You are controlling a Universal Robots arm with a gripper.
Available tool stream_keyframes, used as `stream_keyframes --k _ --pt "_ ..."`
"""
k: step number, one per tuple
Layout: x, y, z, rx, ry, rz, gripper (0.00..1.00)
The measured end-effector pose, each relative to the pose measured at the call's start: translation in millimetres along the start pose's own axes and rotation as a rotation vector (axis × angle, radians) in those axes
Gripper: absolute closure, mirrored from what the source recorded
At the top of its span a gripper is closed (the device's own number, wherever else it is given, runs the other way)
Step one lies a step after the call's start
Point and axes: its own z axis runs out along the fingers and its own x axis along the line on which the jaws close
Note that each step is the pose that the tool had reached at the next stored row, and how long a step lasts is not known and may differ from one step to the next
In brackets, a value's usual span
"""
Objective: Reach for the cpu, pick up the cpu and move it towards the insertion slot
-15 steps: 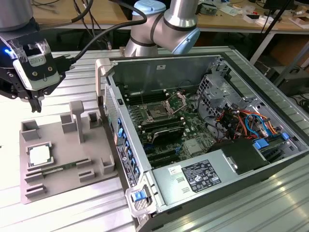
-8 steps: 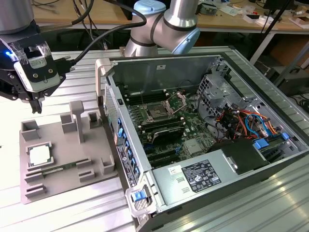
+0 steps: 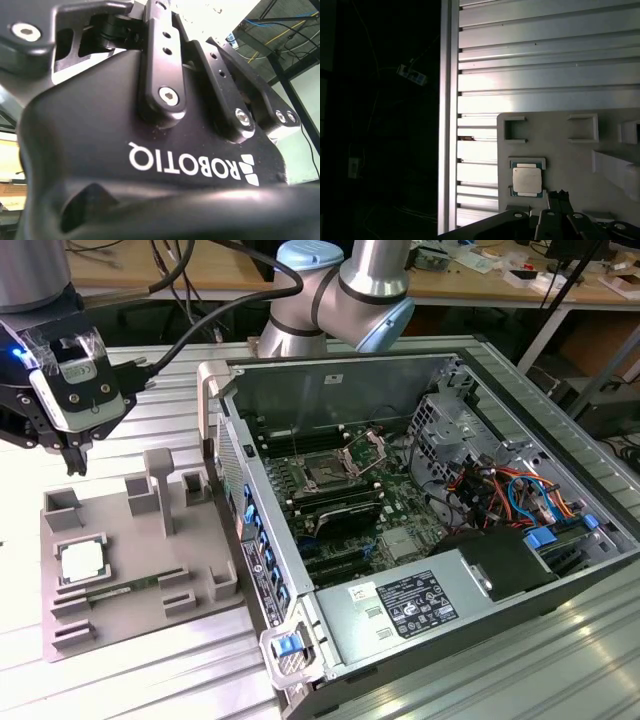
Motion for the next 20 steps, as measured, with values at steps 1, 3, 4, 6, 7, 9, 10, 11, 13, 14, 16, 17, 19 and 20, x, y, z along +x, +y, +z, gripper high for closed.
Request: stream_keyframes --k 1,3,4,6,7,9,10,11,13,14,16,17,19,20 --pt "0.0 0.0 0.2 0.0 0.0 0.0 0.89" --pt "0.0 0.0 0.4 0.0 0.0 0.0 0.89" --pt "0.0 0.0 0.7 0.0 0.0 0.0 0.89" --pt "0.0 0.0 1.0 0.0 0.0 0.0 0.89" --pt "0.0 -0.1 1.2 0.0 0.0 0.0 0.89" --pt "0.0 -0.1 1.8 0.0 0.0 0.0 0.89" --pt "0.0 -0.1 2.0 0.0 0.0 0.0 0.89" --pt "0.0 -0.1 2.2 0.0 0.0 0.0 0.89" --pt "0.0 -0.1 2.5 0.0 0.0 0.0 0.89" --pt "0.0 -0.1 2.7 0.0 0.0 0.0 0.89" --pt "0.0 -0.1 3.0 0.0 0.0 0.0 0.89" --pt "0.0 -0.1 3.2 0.0 0.0 0.0 0.89" --pt "0.0 -0.2 3.9 0.0 0.0 0.0 0.89" --pt "0.0 -0.2 4.1 0.0 0.0 0.0 0.89"
